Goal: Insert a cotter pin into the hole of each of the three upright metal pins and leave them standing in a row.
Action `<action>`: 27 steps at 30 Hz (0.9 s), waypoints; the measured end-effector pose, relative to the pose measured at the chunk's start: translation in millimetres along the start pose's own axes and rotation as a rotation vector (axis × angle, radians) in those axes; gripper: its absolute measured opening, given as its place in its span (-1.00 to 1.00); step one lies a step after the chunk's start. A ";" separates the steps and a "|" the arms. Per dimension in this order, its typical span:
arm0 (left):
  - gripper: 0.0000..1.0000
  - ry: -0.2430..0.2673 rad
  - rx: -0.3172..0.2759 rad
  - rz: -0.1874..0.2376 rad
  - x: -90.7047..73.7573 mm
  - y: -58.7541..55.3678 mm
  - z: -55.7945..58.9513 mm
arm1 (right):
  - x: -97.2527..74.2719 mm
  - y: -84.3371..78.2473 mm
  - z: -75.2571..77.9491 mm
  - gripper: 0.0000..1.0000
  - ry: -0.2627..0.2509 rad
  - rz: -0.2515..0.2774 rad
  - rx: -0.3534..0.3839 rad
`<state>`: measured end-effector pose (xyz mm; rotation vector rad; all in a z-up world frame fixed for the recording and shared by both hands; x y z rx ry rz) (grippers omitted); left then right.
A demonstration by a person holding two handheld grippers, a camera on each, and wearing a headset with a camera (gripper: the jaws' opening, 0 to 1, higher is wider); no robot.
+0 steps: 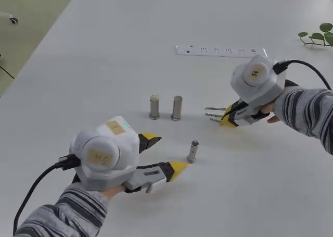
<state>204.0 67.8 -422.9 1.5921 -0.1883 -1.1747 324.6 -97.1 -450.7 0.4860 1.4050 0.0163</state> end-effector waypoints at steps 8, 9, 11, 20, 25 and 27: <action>-0.21 -0.001 0.000 0.000 -3.7 0.8 -0.9 | -8.1 4.0 -4.7 -1.00 -0.026 0.058 -0.056; -0.22 -0.002 -0.004 0.002 -3.9 1.5 -1.0 | -10.3 4.2 -6.7 -1.00 -0.030 0.063 -0.068; -0.24 -0.004 -0.009 0.009 -4.7 4.1 -0.7 | -13.8 4.7 -10.2 -1.00 -0.044 0.073 -0.094; -0.34 -0.028 -0.038 0.015 -1.7 19.6 0.1 | -35.2 8.9 -34.6 -1.00 -0.090 0.164 -0.146; -0.40 -0.042 -0.064 0.005 2.0 24.7 2.7 | -44.9 12.0 -42.9 -1.00 -0.107 0.205 -0.179; -0.42 -0.053 -0.089 0.010 2.6 27.7 4.4 | -50.5 13.7 -49.8 -1.00 -0.114 0.222 -0.192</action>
Point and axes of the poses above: the centre of the closed fingertips' face, and the gripper's own axes: x roughly forward along the fingers, z roughly to its right, y roughly out of its top, the point moved 5 cm from there along -x, roughly backward along the fingers, and after that the axes turned 8 degrees about -z, right-handed, at the moved point
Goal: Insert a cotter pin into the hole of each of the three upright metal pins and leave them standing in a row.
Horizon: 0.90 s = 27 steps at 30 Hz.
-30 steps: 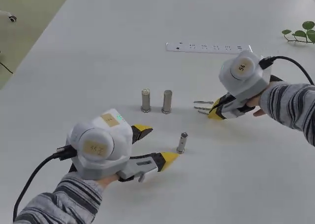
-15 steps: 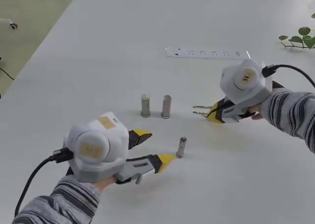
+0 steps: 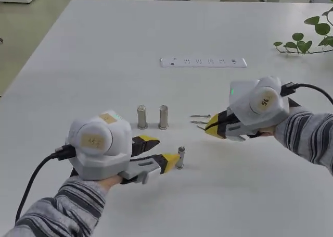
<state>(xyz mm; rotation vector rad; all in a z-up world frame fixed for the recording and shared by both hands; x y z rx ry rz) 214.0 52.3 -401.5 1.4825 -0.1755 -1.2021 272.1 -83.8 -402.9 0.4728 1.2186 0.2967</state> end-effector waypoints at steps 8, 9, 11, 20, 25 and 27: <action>-0.50 -0.029 -0.077 0.016 2.4 8.2 5.9 | -14.6 18.0 -21.2 -1.00 -0.017 0.048 -0.103; -0.52 -0.027 -0.081 0.017 2.7 9.6 6.9 | -15.7 20.5 -24.4 -1.00 -0.016 0.052 -0.121; -0.55 -0.028 -0.094 0.018 3.3 10.8 7.8 | -17.6 24.7 -30.1 -1.00 -0.014 0.059 -0.145; -0.72 -0.074 -0.186 0.044 5.5 15.0 16.4 | -24.2 40.7 -48.0 -1.00 -0.018 0.084 -0.238; -0.79 -0.093 -0.210 0.063 5.3 18.3 20.3 | -26.0 45.2 -51.2 -1.00 -0.022 0.090 -0.257; -0.84 -0.107 -0.226 0.079 4.6 20.7 22.1 | -26.4 45.8 -52.2 -1.00 -0.022 0.089 -0.262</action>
Point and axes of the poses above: the centre of the closed fingertips' face, and the gripper's own axes: x roughly forward along the fingers, z roughly to its right, y roughly out of its top, the point moved 5 cm from there along -x, roughly backward along the fingers, and after that the axes turned 8 degrees about -z, right-handed, at the moved point
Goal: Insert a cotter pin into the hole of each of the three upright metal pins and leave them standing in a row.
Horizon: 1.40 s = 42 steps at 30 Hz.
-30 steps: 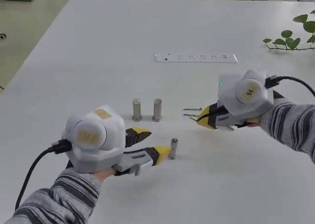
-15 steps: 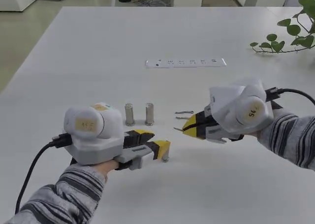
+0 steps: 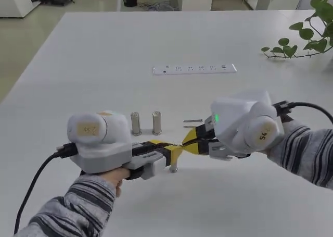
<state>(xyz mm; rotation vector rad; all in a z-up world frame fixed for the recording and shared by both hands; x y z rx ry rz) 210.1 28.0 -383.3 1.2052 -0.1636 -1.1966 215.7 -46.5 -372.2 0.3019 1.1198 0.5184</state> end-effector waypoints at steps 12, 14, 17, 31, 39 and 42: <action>-1.00 -0.016 0.023 0.005 -1.7 1.4 5.4 | -2.8 4.1 -1.0 -1.00 -0.006 0.005 -0.007; -1.00 -0.013 0.066 0.001 -1.9 0.5 6.1 | -2.9 4.3 -1.8 -1.00 -0.002 0.003 -0.010; -1.00 -0.011 0.121 -0.001 -1.7 0.0 7.1 | -2.6 4.2 -2.5 -1.00 -0.001 0.003 -0.006; -1.00 -0.099 0.339 -0.027 -3.7 -4.0 17.2 | -0.8 -5.5 -12.9 -1.00 0.105 -0.003 0.087; -1.00 -0.108 0.396 -0.072 -5.2 -12.1 16.1 | -1.7 -4.1 -17.2 -1.00 0.117 -0.018 0.075; -1.00 -0.103 0.399 -0.071 -4.7 -13.2 16.3 | -1.3 -3.6 -18.8 -1.00 0.103 -0.041 0.037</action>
Point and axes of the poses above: the centre of the closed fingertips' face, and the gripper's own axes: x roughly forward along the fingers, z roughly to its right, y roughly out of its top, the point moved 5 cm from there along -x, roughly backward along the fingers, and after that the axes turned 8 degrees about -z, right-handed, at the moved point
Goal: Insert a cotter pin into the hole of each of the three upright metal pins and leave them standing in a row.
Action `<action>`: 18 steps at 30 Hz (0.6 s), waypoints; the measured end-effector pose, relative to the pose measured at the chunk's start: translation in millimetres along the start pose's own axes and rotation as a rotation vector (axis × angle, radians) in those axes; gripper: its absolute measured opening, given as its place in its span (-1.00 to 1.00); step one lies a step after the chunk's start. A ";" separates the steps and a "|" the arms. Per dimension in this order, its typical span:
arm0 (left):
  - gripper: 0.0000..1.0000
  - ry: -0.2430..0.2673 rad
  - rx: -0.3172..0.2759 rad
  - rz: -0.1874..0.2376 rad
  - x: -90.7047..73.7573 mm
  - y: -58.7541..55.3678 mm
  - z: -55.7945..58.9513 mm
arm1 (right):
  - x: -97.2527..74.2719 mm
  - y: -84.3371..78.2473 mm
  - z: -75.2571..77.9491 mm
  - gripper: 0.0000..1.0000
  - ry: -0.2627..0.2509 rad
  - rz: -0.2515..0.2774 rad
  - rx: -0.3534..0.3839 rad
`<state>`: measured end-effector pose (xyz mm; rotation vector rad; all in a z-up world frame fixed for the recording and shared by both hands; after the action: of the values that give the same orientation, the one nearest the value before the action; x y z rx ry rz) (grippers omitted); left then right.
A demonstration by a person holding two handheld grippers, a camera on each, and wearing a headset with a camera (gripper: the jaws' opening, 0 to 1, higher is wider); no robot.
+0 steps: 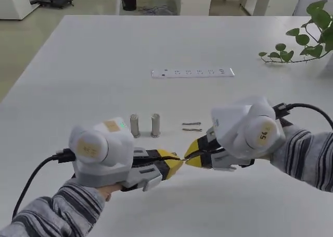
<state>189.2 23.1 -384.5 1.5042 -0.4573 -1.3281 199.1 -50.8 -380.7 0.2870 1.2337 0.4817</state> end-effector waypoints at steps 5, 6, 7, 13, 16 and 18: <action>-1.00 0.026 0.020 -0.006 2.1 -0.6 -0.8 | -0.9 -1.1 0.6 -1.00 -0.018 -0.014 -0.002; -1.00 0.044 0.019 -0.011 1.7 -1.4 -2.6 | -0.9 -1.2 0.5 -1.00 -0.019 -0.016 -0.003; -0.98 0.054 0.017 -0.009 1.6 -1.8 -3.5 | -1.2 -1.2 1.0 -1.00 -0.028 -0.016 0.002; -0.74 0.143 0.019 0.006 -1.6 -7.6 -10.0 | 0.1 -10.2 4.6 -1.00 -0.067 -0.053 0.024; -0.66 0.196 0.019 0.000 -1.5 -11.9 -13.8 | 0.4 -14.7 7.5 -1.00 -0.080 -0.062 0.037; -0.63 0.238 0.017 -0.007 -0.5 -15.2 -16.3 | 1.3 -17.7 9.8 -1.00 -0.081 -0.068 0.049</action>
<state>198.5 36.6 -399.6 1.6549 -0.3119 -1.1350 212.2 -64.9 -386.8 0.3022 1.1739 0.3787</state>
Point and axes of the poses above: the centre of the closed fingertips' face, and the gripper's own axes: x roughly forward along the fingers, z roughly to its right, y roughly out of its top, the point moved 5 cm from there along -x, roughly backward along the fingers, and after that the axes turned 8 degrees about -z, right-handed, at the moved point
